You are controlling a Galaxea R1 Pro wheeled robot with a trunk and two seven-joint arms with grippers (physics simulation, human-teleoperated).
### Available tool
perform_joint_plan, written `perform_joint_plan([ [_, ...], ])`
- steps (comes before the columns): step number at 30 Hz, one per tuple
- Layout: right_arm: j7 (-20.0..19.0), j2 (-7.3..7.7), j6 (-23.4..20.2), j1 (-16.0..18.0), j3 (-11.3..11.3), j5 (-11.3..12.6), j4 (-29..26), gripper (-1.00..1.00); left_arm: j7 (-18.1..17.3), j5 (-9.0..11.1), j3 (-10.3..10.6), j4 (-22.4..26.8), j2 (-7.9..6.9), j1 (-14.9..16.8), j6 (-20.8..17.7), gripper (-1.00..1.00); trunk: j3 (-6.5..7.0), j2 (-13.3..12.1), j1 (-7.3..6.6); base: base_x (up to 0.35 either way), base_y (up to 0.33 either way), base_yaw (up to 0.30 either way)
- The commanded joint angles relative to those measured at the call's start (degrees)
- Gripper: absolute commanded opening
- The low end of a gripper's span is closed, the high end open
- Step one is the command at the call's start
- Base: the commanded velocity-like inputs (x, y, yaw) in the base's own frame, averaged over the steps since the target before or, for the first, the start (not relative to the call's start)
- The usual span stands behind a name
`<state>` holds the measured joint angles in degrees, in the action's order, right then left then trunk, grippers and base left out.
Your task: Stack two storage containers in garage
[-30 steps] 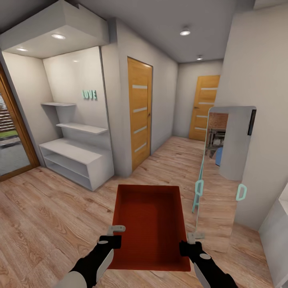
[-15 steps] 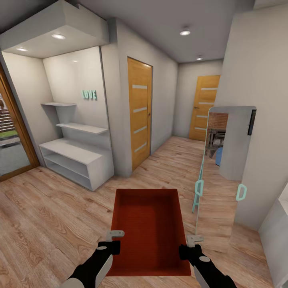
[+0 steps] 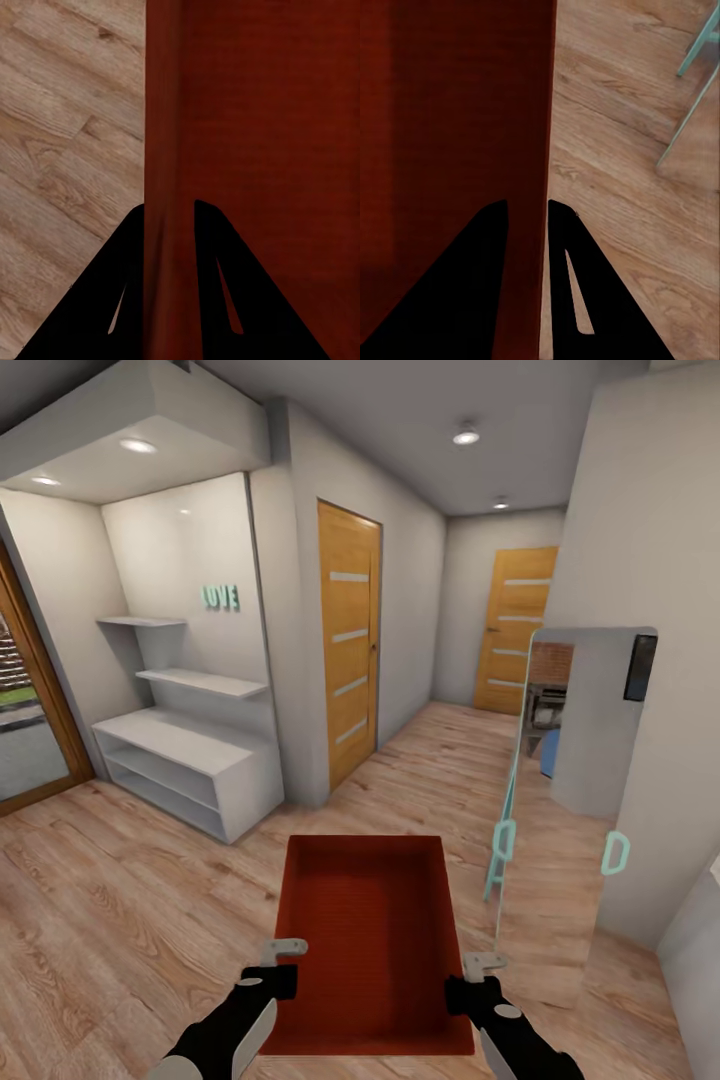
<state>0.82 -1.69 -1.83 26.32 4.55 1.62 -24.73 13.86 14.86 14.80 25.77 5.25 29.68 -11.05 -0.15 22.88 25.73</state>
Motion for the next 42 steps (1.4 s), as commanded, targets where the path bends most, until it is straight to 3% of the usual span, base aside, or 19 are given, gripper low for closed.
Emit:
perform_joint_plan([
  [1, 0.06, -2.35, -0.19, 0.05, -0.51, 1.98, -3.84, -1.0, 0.41, 1.43, 3.96, 0.07, 3.52, -0.06, -0.11, -1.0, -0.03, 0.04, 0.05, 0.321, 0.0, 0.0],
  [28, -0.03, -2.35, -0.19, 0.05, -0.51, 1.98, -3.82, -1.0, 0.38, 1.31, 3.92, 0.07, 3.68, -0.06, -0.11, -1.0, -0.03, 0.04, 0.05, 0.32, 0.097, -0.002],
  [42, -0.03, -2.35, -0.19, 0.05, -0.51, 1.98, -3.3, -1.0, 0.38, 1.31, 3.92, 0.07, 3.63, -0.06, -0.11, -1.0, 0.33, 0.04, 0.05, 0.315, 0.152, -0.223],
])
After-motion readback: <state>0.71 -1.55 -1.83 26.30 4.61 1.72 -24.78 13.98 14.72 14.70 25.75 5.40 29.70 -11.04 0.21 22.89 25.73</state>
